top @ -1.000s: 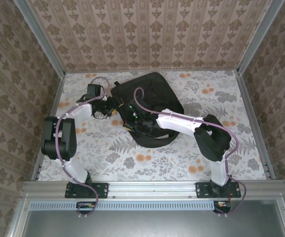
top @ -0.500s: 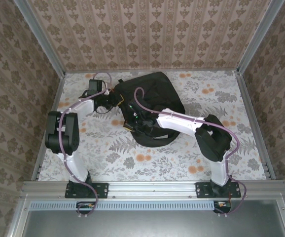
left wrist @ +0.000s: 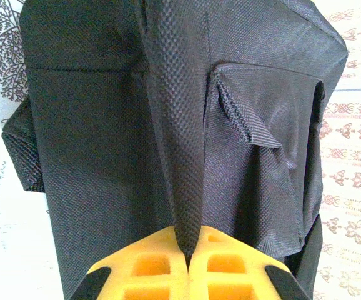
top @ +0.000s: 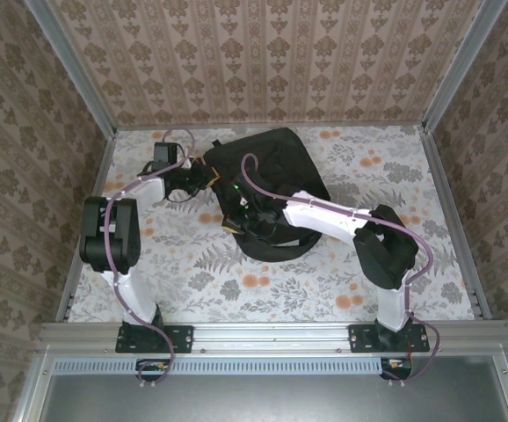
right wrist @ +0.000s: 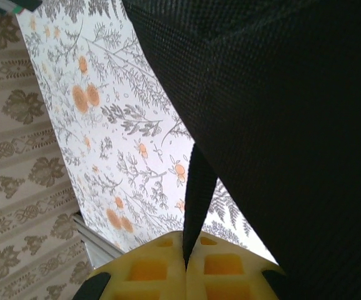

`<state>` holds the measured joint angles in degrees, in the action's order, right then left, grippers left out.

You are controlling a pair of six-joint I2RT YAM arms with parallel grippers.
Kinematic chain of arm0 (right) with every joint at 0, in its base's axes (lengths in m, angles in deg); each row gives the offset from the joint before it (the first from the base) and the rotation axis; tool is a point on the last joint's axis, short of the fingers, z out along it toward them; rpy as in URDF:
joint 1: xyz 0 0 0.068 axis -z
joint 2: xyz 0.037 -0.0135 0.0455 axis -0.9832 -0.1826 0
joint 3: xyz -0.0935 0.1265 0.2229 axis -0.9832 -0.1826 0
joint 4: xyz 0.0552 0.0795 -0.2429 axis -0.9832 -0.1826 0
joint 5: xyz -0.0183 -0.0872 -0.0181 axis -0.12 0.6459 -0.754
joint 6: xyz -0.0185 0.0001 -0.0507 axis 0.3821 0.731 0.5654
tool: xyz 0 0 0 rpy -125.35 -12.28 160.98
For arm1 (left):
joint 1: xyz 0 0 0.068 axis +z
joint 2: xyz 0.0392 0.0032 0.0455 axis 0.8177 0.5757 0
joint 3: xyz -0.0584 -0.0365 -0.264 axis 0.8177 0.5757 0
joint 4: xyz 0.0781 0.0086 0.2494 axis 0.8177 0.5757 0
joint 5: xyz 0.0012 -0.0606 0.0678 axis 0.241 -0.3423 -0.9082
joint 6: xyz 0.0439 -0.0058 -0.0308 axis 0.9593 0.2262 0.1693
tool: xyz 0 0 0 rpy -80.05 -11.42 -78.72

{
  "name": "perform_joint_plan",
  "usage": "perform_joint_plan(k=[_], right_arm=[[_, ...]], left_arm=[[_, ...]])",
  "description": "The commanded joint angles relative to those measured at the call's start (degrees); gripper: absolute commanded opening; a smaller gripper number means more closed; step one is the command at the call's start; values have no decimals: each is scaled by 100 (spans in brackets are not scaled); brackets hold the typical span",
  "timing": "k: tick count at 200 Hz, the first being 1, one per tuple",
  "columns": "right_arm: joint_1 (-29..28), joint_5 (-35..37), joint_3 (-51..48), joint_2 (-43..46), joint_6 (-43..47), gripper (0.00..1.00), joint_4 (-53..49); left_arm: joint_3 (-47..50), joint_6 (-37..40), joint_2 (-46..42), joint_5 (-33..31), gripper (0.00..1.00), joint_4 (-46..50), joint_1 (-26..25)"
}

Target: Pack the student bag

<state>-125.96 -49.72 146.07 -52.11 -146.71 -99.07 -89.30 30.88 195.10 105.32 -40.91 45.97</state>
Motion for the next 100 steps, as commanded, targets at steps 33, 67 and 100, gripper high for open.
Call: perform_joint_plan(k=[33, 67, 100], right_arm=[[-1, -725, -291, 478, 545, 0, -648], [68, -893, -436, 726, 744, 0, -829], [70, -855, -468, 935, 1022, 0, -1368]], left_arm=[[-81, -31, 24, -148, 0, -271, 141], [-109, -30, 42, -156, 0, -237, 185], [-103, -74, 44, -155, 0, -251, 231]])
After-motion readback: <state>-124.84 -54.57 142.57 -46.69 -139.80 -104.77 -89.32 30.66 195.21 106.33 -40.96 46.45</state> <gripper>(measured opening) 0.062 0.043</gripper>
